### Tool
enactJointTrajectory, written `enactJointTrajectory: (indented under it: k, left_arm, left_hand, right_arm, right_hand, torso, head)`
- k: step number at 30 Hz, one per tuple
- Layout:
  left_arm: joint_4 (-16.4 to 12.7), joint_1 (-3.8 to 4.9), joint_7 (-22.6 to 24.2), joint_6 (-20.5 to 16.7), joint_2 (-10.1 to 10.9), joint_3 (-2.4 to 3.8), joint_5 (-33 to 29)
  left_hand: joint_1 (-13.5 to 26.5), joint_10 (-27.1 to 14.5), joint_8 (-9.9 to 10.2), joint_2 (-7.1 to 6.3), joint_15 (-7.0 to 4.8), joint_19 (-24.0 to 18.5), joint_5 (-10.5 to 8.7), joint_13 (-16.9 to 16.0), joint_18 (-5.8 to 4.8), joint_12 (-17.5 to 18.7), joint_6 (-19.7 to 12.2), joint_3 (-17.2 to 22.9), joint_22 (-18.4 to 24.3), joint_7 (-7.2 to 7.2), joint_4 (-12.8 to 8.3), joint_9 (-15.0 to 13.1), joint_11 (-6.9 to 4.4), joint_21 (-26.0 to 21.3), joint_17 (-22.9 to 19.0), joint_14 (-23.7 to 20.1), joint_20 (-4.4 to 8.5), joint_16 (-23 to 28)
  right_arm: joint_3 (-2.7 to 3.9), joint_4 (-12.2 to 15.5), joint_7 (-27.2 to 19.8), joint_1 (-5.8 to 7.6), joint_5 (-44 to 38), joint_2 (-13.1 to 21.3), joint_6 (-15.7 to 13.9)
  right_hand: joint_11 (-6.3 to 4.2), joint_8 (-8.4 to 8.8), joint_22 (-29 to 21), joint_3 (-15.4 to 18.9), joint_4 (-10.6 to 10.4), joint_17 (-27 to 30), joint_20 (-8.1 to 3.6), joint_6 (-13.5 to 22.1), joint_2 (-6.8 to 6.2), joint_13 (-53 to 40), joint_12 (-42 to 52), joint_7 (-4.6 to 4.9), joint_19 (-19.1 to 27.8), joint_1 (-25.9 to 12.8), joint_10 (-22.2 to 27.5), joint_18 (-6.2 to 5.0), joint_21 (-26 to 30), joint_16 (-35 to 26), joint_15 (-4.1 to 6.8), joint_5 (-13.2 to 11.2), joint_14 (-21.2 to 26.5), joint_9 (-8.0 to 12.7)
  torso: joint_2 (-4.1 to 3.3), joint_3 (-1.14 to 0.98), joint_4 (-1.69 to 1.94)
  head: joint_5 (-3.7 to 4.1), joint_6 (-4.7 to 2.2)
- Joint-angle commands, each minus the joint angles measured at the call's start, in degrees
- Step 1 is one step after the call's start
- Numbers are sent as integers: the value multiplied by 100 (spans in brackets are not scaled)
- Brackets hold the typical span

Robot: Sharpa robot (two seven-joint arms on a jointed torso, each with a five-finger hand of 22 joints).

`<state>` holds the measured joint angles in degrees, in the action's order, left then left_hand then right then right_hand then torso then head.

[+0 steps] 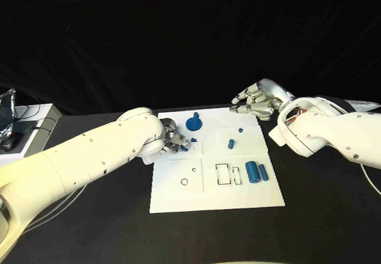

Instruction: Assemble the parts on the task board

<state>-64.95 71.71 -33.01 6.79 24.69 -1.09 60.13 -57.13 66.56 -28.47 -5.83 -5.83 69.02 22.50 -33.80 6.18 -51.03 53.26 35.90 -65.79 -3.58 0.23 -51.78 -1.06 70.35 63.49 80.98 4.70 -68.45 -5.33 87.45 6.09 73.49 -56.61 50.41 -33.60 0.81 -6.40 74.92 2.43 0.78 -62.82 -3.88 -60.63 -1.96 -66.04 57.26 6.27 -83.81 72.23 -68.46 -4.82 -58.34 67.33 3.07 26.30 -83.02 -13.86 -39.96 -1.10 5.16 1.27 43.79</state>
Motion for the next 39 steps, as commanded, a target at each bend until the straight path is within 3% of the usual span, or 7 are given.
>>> enactJointTrajectory:
  k: [1, 15, 25, 39]
  left_arm:
    - [8, -31, 29, 64, -20, -31, 68]
    - [31, -46, 71, 79, -54, -54, 188]
    - [88, -52, 25, 290, -134, -84, 253]
    - [104, -56, -39, 452, -132, -112, 286]
  left_hand:
    - [-51, 172, -44, 26, -9, 25, 10, -11, -86, 24, 259, 619, -8, 284, -587, -217, -238, -29, 5, 50, 9, 27]
    - [-59, 165, -52, 26, -7, 26, 4, -36, -83, 34, 247, 617, -26, 281, -572, -211, -235, -37, 5, 48, 0, 33]
    - [-73, 194, -66, 23, -8, 40, -2, -63, -87, 39, 265, 565, -53, 293, -562, -198, -242, -43, 32, 58, 6, 13]
    - [-92, 276, -60, 47, -25, 115, 57, -95, -137, 83, 358, 431, -143, 329, -578, -145, -267, -30, 67, 72, 63, 3]
  right_arm:
    - [1, 2, -22, -2, -45, -4, 82]
    - [1, 4, -24, -3, -45, -4, 83]
    - [1, 9, -24, -3, -45, -5, 86]
    - [1, 6, -24, -3, -45, -9, 89]
  right_hand:
    - [-4, 22, 780, -10, -32, 5, -16, -21, -21, 2, -20, 29, -274, -48, 30, -46, 27, -28, 19, -2, -15, 5]
    - [-6, 25, 781, -14, -40, 6, -17, -27, -14, 2, -21, 27, -275, -43, 29, -46, 24, -29, 20, 1, -15, 7]
    - [-6, 25, 781, -14, -40, 6, -17, -27, -14, 2, -21, 27, -275, -43, 29, -46, 24, -29, 20, 1, -15, 7]
    - [-6, 29, 780, -12, -41, 11, -17, -28, -18, 2, -24, 28, -275, -41, 30, -46, 34, -33, 20, 10, -14, 9]
  torso:
    - [-5, -4, -1]
    - [-2, -7, 3]
    - [-13, -8, -12]
    - [3, -8, 3]
  head:
    - [0, 5]
    - [-3, 19]
    - [8, 33]
    - [14, 67]
